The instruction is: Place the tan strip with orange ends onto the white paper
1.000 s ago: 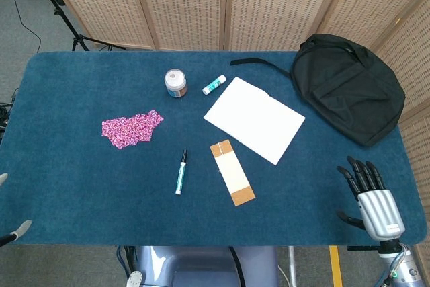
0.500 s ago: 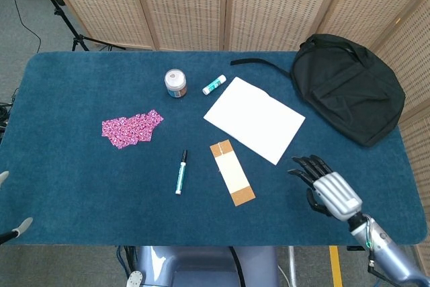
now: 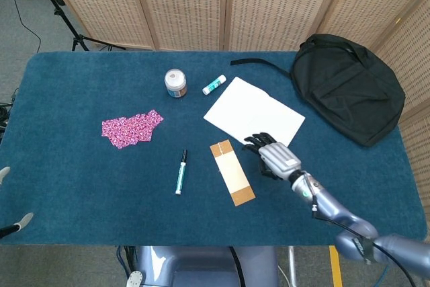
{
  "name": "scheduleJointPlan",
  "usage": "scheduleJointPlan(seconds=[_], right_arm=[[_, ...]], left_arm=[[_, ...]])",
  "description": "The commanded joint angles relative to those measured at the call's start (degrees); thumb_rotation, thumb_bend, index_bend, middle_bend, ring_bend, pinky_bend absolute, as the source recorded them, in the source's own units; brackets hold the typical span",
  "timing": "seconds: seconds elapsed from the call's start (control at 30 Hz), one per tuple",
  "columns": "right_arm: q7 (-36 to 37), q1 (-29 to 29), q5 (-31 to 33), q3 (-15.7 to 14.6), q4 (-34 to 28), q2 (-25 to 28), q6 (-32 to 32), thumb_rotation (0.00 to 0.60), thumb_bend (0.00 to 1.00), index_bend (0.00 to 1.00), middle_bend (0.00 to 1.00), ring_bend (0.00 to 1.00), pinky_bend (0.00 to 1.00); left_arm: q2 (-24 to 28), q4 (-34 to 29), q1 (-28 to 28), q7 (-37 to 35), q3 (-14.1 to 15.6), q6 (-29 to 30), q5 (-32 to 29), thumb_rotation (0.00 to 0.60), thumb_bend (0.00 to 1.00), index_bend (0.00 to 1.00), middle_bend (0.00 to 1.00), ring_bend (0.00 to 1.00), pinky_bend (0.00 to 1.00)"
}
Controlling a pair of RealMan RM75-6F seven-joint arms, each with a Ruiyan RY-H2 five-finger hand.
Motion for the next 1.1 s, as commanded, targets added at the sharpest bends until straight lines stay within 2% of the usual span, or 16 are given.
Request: scheduleJointPlan(seconds=[0.03, 0.33, 0.47, 0.8, 1.1], right_arm=[[-7.2, 5.3, 6.7, 2.0, 5.3, -6.8, -3.6, 0.600, 1.00, 0.22, 0.13, 0.00, 0.04], [-13.5, 11.6, 16.5, 3.3, 12.5, -15.2, -5.0, 0.600, 1.00, 0.23, 0.16, 0.02, 0.06], [-17.0, 14.5, 23.6, 3.9, 16.8, -18.7, -4.9, 0.600, 1.00, 0.23, 0.20, 0.03, 0.07], [-21.4, 16.0, 30.8, 1.7, 18.3, -19.4, -4.5, 0.600, 1.00, 0.23, 0.21, 0.03, 0.07], [-22.0, 14.9, 30.4, -1.0, 12.4, -16.0, -4.3, 0.600, 1.00, 0.23, 0.24, 0.03, 0.07]], left_arm=[[-0.1, 0.0, -0.4, 0.3, -0.3, -0.6, -0.7, 0.600, 0.00, 0.00, 0.00, 0.00, 0.00], [-0.7, 0.3, -1.4, 1.5, -1.0, -2.3, -2.7, 0.600, 0.00, 0.00, 0.00, 0.00, 0.00], [-0.9, 0.3, -1.7, 2.0, -1.0, -2.9, -3.1, 0.600, 0.00, 0.00, 0.00, 0.00, 0.00], [-0.7, 0.3, -1.6, 1.2, -1.0, -2.5, -3.0, 0.600, 0.00, 0.00, 0.00, 0.00, 0.00], [-0.9, 0.6, -1.8, 1.3, -0.8, -2.6, -2.6, 0.600, 0.00, 0.00, 0.00, 0.00, 0.00]])
